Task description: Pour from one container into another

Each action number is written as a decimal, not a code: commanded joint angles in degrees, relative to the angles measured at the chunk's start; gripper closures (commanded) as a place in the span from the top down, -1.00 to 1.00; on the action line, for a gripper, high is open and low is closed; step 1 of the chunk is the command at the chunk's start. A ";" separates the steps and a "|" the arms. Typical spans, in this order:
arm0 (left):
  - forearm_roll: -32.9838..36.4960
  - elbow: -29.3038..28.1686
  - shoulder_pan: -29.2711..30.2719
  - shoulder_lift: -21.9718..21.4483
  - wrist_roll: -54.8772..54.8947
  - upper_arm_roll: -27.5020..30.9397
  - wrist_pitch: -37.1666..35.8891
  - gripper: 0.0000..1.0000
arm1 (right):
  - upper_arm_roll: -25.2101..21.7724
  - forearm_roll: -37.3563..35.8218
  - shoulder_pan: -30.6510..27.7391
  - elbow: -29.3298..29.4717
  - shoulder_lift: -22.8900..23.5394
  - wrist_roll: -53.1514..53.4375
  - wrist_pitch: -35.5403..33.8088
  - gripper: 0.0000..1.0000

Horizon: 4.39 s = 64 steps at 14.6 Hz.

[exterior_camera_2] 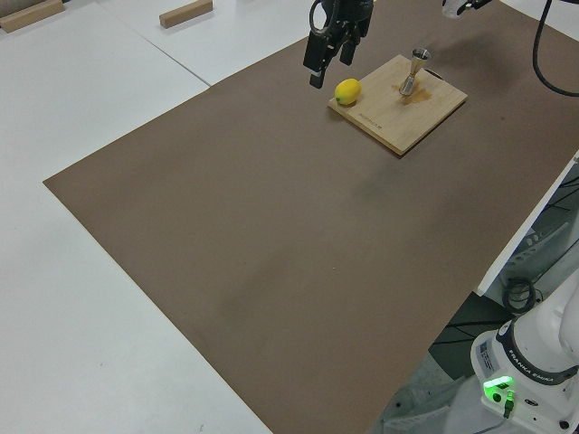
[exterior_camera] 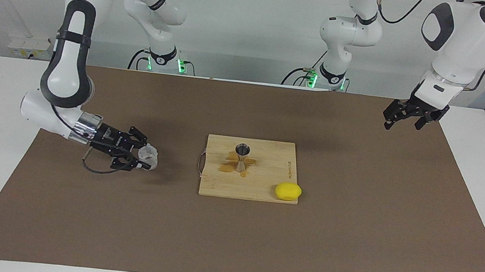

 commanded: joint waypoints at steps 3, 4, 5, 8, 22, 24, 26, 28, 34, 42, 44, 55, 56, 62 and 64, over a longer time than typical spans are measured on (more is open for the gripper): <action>0.41 -0.50 -1.01 -1.22 -0.89 0.59 -0.99 1.00 | 0.87 3.05 -3.27 -2.72 1.21 -6.02 -2.47 -1.00; 0.41 -0.50 -1.01 -1.22 -0.97 0.59 -0.99 1.00 | 0.87 3.05 -3.70 -2.90 1.91 -6.80 -2.47 -1.00; 0.41 -0.50 -1.01 -1.22 -0.97 0.59 -1.08 1.00 | 0.87 3.05 -3.88 -3.25 2.35 -7.59 -2.04 -1.00; 0.41 -0.50 -0.93 -1.22 -0.89 0.59 -0.90 1.00 | 0.87 3.05 -3.97 -4.83 3.06 -8.48 -1.51 -1.00; 0.41 -0.59 -1.01 -1.22 -0.97 0.59 -0.90 1.00 | 0.87 1.12 -8.10 -6.24 4.82 -12.43 -0.45 -1.00; 0.41 -0.59 -1.01 -1.22 -0.97 0.59 -0.99 1.00 | 0.87 1.12 -8.19 -6.33 5.52 -14.27 -0.45 -1.00; 0.41 -0.59 -1.01 -1.22 -0.97 0.59 -0.90 1.00 | 0.87 1.12 -8.54 -6.33 6.31 -16.47 -0.98 -1.00; 0.41 -0.59 -1.01 -1.22 -0.89 0.59 -0.90 1.00 | 0.87 1.12 -8.54 -6.24 6.31 -16.56 -1.06 -1.00; 0.41 -0.59 -1.01 -1.22 -0.89 0.59 -0.90 1.00 | 0.87 0.50 -8.10 -5.71 6.49 -17.71 -1.23 1.00; 0.41 -0.59 -1.01 -1.22 -0.89 0.59 -0.99 1.00 | 0.69 -10.29 -7.14 -4.39 -1.67 -13.68 -2.04 1.00; 0.41 -0.59 -1.01 -1.22 -0.97 0.59 -0.99 1.00 | 0.61 -15.56 -6.27 -4.39 -5.10 -12.44 -1.51 1.00; 0.41 0.20 -1.10 -1.57 -0.89 0.59 -1.51 1.00 | 0.96 -47.45 2.18 0.09 -15.48 -14.80 2.71 1.00; 0.41 0.20 -1.10 -1.66 -0.89 0.59 -1.52 1.00 | 0.96 -51.14 3.14 0.44 -16.27 -18.03 2.80 1.00; 0.41 0.29 -1.01 -2.54 -0.89 0.59 -2.21 1.00 | 1.22 -67.42 6.39 1.06 -22.50 -27.71 1.23 1.00; 0.41 0.29 -1.01 -3.15 -0.89 0.59 -2.83 1.00 | 1.22 -68.05 7.19 1.32 -25.58 -29.65 -1.58 1.00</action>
